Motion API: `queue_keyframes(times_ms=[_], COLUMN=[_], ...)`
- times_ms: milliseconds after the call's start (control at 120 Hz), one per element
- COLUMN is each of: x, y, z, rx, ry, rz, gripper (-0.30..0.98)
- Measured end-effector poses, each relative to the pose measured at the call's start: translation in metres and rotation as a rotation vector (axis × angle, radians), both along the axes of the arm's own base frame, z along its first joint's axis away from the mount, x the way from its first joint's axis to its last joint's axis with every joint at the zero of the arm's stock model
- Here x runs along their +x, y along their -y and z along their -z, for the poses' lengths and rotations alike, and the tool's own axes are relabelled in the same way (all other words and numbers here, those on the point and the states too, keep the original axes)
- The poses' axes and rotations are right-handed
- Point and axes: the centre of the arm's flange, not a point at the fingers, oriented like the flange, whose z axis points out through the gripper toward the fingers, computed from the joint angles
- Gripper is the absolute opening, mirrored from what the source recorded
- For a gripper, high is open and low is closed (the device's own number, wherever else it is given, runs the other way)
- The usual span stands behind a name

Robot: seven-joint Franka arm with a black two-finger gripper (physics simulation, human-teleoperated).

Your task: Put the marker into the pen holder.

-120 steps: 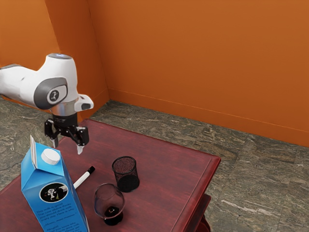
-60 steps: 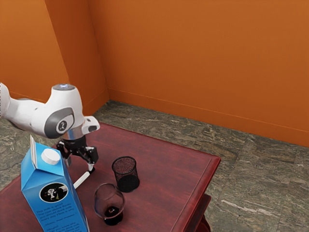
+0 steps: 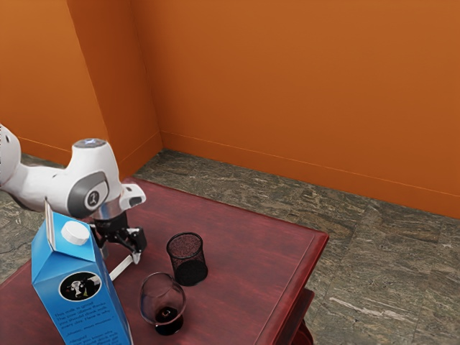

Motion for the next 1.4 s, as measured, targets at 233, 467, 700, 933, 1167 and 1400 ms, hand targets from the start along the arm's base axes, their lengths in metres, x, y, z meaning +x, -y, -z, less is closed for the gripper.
queue_keyframes(times_ms=[233,467,700,933,1167,1400], x=[0.0,0.002,0.003,0.006,0.014,0.017], y=[0.0,0.0,0.0,0.0,-0.001,0.0], z=[0.012,0.011,0.008,-0.001,-0.05,-0.114], rx=[-0.007,0.0,0.009,0.027,0.088,0.148], ry=[-0.006,0.008,0.017,0.036,0.137,0.294], rz=[0.013,0.034,0.052,0.059,0.084,0.099], gripper=[0.65,0.41,0.04,-0.09,-0.1,-0.1])
